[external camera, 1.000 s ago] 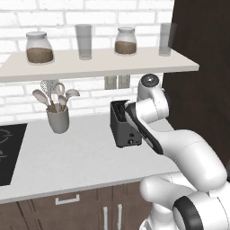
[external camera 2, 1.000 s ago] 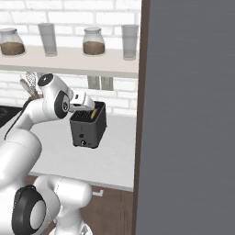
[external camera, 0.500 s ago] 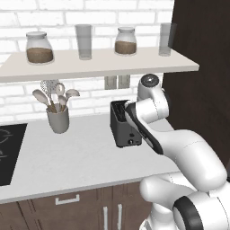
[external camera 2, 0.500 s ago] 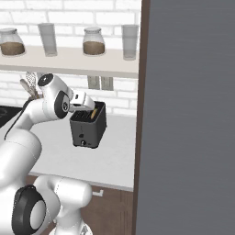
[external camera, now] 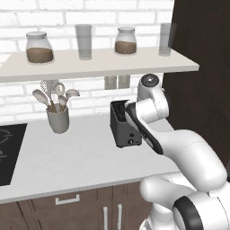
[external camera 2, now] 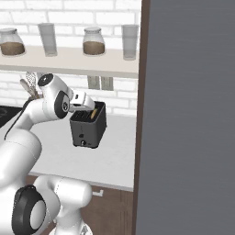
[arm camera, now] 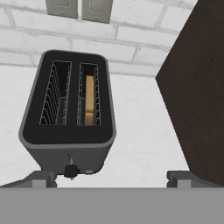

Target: Start the toaster. Once the lever pops up, take the bread to the plate on the dining counter.

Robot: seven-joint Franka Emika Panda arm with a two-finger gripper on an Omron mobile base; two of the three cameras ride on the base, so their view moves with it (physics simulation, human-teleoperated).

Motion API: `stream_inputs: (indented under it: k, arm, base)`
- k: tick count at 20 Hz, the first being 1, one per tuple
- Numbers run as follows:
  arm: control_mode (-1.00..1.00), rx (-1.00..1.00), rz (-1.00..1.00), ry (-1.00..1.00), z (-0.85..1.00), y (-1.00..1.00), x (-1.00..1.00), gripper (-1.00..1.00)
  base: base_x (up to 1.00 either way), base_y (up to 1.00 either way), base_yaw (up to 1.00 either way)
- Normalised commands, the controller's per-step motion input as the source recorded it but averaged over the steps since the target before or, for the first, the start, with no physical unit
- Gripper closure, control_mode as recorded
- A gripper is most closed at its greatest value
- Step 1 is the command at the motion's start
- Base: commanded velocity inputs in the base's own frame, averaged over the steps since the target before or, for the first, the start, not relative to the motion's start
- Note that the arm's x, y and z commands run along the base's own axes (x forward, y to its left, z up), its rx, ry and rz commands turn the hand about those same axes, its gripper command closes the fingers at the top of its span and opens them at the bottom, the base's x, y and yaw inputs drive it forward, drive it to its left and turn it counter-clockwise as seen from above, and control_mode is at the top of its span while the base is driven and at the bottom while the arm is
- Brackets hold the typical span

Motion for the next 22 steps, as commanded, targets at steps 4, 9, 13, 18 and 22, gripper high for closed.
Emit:
stream_inputs:
  k: [4,9,13,18,22]
  arm:
    - [-1.00,0.00,0.00,0.00,0.00,0.00,0.00,-1.00]
    - [-1.00,0.00,0.00,0.00,0.00,0.00,0.00,-1.00]
    - [-1.00,0.00,0.00,0.00,0.00,0.00,0.00,-1.00]
    - [-1.00,0.00,0.00,0.00,0.00,0.00,0.00,-1.00]
    - [-1.00,0.00,0.00,0.00,0.00,0.00,0.00,-1.00]
  base:
    - [0.00,0.00,0.00]
    - [0.00,0.00,0.00]
    - [0.00,0.00,0.00]
    - [0.00,0.00,0.00]
    - [0.00,0.00,0.00]
